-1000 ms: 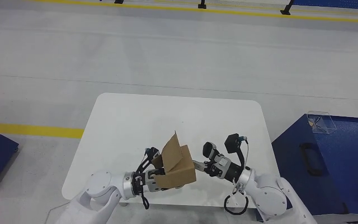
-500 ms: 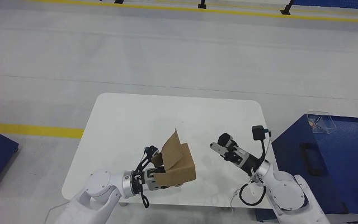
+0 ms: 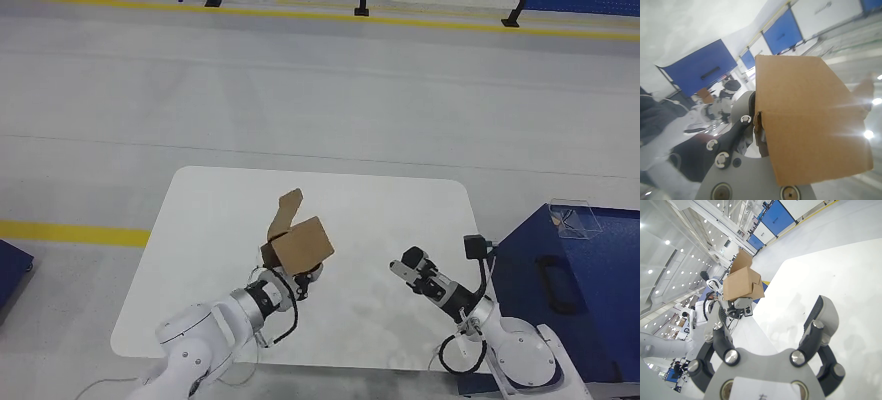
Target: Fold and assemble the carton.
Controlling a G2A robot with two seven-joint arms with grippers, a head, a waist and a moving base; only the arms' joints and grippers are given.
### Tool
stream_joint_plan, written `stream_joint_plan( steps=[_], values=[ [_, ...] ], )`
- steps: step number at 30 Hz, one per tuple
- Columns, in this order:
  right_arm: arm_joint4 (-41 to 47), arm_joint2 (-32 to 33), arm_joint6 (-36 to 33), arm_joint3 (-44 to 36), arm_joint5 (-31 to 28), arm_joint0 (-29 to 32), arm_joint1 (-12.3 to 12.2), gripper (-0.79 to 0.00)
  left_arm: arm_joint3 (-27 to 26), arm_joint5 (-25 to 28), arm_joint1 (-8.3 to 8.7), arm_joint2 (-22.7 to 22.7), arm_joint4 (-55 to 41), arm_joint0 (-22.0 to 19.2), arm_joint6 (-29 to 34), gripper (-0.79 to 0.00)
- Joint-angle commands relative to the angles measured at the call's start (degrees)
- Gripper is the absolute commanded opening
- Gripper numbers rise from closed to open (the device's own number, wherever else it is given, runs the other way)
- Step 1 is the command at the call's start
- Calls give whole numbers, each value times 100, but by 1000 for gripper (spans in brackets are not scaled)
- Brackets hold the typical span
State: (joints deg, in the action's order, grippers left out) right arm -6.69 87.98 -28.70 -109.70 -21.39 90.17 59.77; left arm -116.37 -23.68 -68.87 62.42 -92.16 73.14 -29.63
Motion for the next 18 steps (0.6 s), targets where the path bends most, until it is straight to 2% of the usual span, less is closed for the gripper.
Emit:
stream_joint_plan(
  steps=[1,2,4,10,18],
  values=[
    [84,26,-30,11,-32,23,-2,0,-8,660,-89,-277,-251,-155,-1272,-785],
    [98,35,-44,19,-43,30,-3,0,12,830,-120,-408,-119,-235,-1655,-785],
    [108,31,-60,31,-57,43,-2,0,80,1530,-213,-590,-268,-289,-2077,-785],
    [106,-20,-106,69,-19,23,2,0,627,2362,-447,-1312,-271,-570,-3652,-785],
    [131,-44,-173,145,-38,-28,4,0,1662,2726,-779,-1941,-459,-1165,-4068,-785]
  ],
)
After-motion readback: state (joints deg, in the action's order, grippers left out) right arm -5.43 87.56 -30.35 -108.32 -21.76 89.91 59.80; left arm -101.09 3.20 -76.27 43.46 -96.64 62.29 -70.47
